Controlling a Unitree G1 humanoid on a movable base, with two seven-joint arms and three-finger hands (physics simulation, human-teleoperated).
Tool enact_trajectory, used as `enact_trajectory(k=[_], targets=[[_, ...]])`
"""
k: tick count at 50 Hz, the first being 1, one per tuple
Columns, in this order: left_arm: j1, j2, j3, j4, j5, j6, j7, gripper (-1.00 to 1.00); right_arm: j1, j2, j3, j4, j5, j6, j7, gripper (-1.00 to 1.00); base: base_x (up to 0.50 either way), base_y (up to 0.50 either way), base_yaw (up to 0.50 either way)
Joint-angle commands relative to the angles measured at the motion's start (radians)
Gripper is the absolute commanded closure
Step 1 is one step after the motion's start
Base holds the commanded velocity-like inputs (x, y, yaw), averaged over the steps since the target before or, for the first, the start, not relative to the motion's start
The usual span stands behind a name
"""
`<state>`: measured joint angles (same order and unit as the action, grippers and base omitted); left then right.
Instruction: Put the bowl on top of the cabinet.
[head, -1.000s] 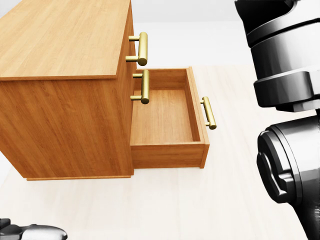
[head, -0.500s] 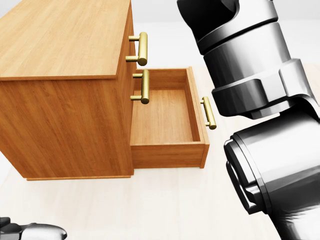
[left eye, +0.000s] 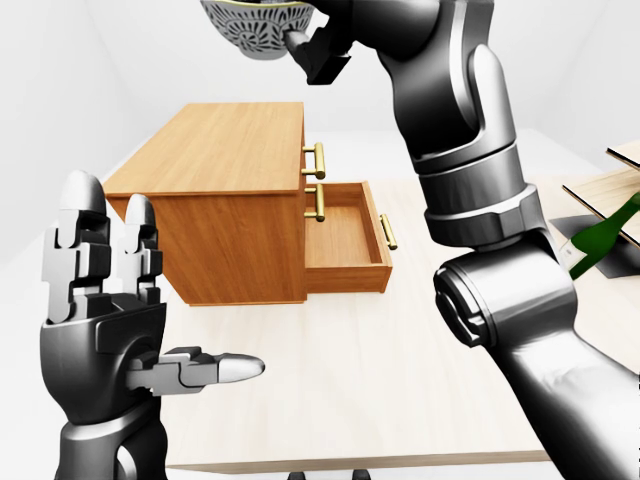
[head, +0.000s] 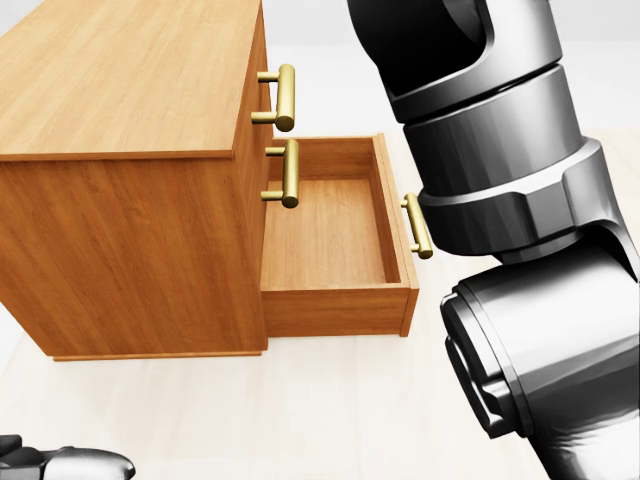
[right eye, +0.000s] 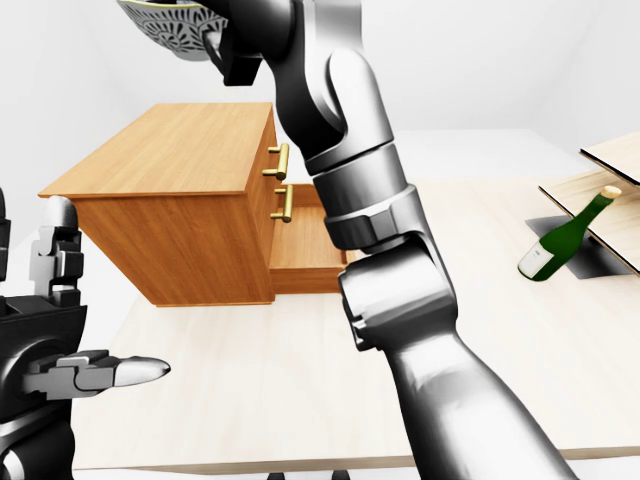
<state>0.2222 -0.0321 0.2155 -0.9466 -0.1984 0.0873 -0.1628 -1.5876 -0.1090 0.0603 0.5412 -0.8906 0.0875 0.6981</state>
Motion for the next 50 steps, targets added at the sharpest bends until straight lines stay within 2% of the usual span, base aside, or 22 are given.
enact_trajectory(k=[1, 13, 19, 26, 33, 39, 50], targets=[[0.002, -0.001, -0.002, -0.001, 0.002, 0.0, 0.0, -1.0, 0.026, -0.004, -0.016, -0.06, -0.069, 0.0, 0.0, 1.0, 0.0, 0.0, 0.0], [-0.002, -0.001, 0.001, 0.006, 0.001, 0.0, 0.003, -1.0, 0.08, 0.001, -0.009, -0.136, -0.057, 0.0, 0.0, 1.0, 0.0, 0.0, 0.0], [-0.004, 0.0, -0.002, 0.009, 0.003, 0.0, 0.007, -1.0, 0.059, 0.01, -0.009, -0.074, -0.017, 0.0, 0.0, 1.0, 0.0, 0.0, 0.0], [-0.021, 0.005, 0.02, 0.003, -0.015, 0.0, 0.01, -1.0, 0.051, 0.023, -0.008, -0.05, 0.021, 0.0, 0.0, 1.0, 0.0, 0.0, 0.0], [-0.036, 0.009, 0.016, 0.036, -0.006, 0.0, 0.018, -1.0, 0.105, 0.03, 0.01, -0.085, 0.077, 0.0, 0.0, 1.0, 0.0, 0.0, 0.0], [-0.029, 0.009, 0.009, 0.03, -0.005, 0.0, 0.02, -1.0, 0.161, 0.045, 0.018, -0.126, 0.07, 0.0, 0.0, 1.0, 0.0, 0.0, 0.0], [-0.025, 0.01, 0.02, 0.011, -0.017, 0.0, 0.015, -1.0, 0.233, 0.062, 0.083, -0.214, 0.086, 0.0, 0.0, 1.0, 0.0, 0.0, 0.0]])
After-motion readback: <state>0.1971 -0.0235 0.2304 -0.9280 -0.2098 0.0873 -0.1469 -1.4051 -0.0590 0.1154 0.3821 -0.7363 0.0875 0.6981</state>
